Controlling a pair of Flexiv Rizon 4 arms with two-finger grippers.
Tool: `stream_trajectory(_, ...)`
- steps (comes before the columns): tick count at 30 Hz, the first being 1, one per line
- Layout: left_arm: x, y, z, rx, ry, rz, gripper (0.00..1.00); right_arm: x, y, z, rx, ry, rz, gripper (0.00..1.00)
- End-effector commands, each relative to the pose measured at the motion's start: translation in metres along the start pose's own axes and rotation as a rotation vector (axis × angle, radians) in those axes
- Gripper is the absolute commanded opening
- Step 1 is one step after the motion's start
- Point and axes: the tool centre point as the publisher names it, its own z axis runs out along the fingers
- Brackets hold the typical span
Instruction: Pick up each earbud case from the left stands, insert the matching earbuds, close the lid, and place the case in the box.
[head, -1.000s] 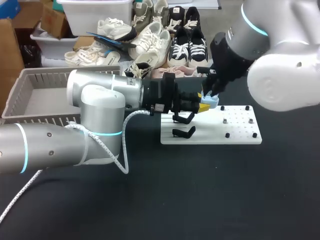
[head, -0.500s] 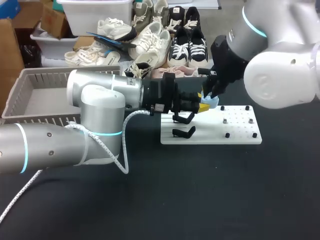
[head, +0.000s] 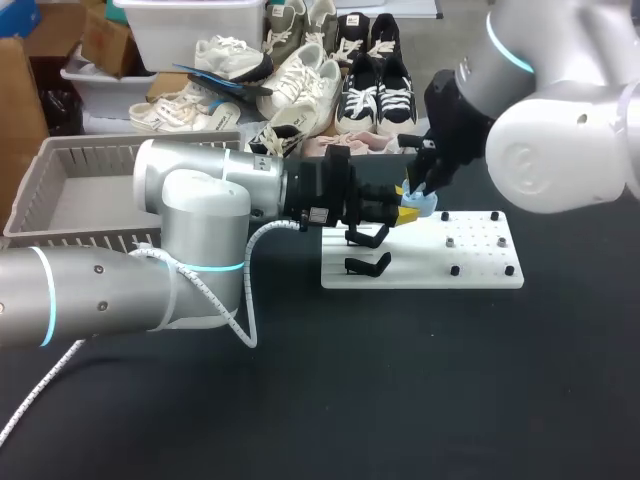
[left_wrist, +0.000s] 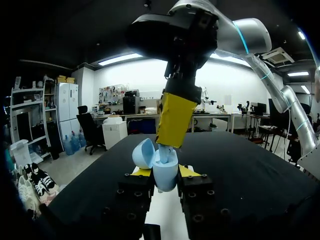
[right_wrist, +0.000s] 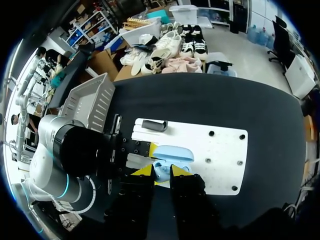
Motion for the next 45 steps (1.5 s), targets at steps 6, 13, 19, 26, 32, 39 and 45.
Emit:
stream_trajectory(6, -0.0002, -0.0011, 0.0004, -0.002, -0.001, 0.001, 0.00, 0.0000, -0.0003, -0.0014, -0.003, -0.006, 0.001, 0.00)
stream_trajectory(13, -0.0002, -0.0011, 0.0004, -0.002, -0.001, 0.001, 0.00, -0.0008, 0.0020, -0.0029, -0.005, -0.012, -0.002, 0.00)
stream_trajectory(19, -0.0002, -0.0011, 0.0004, -0.002, -0.001, 0.001, 0.00, -0.0015, 0.0053, -0.0025, -0.011, -0.014, -0.008, 0.00)
stream_trajectory(26, -0.0002, -0.0011, 0.0004, -0.002, -0.001, 0.001, 0.00, -0.0001, 0.0073, -0.0010, -0.016, -0.013, -0.010, 0.00)
stream_trajectory(32, -0.0002, -0.0011, 0.0004, -0.002, -0.001, 0.001, 0.00, 0.0011, 0.0081, -0.0003, -0.018, -0.011, -0.011, 0.00)
stream_trajectory(39, -0.0002, -0.0011, 0.0004, -0.002, -0.001, 0.001, 0.00, 0.0032, 0.0073, 0.0003, -0.021, -0.011, -0.004, 0.00)
stream_trajectory(45, -0.0002, -0.0011, 0.0004, -0.002, -0.001, 0.001, 0.00, 0.0043, 0.0061, 0.0002, -0.022, -0.011, 0.002, 0.00)
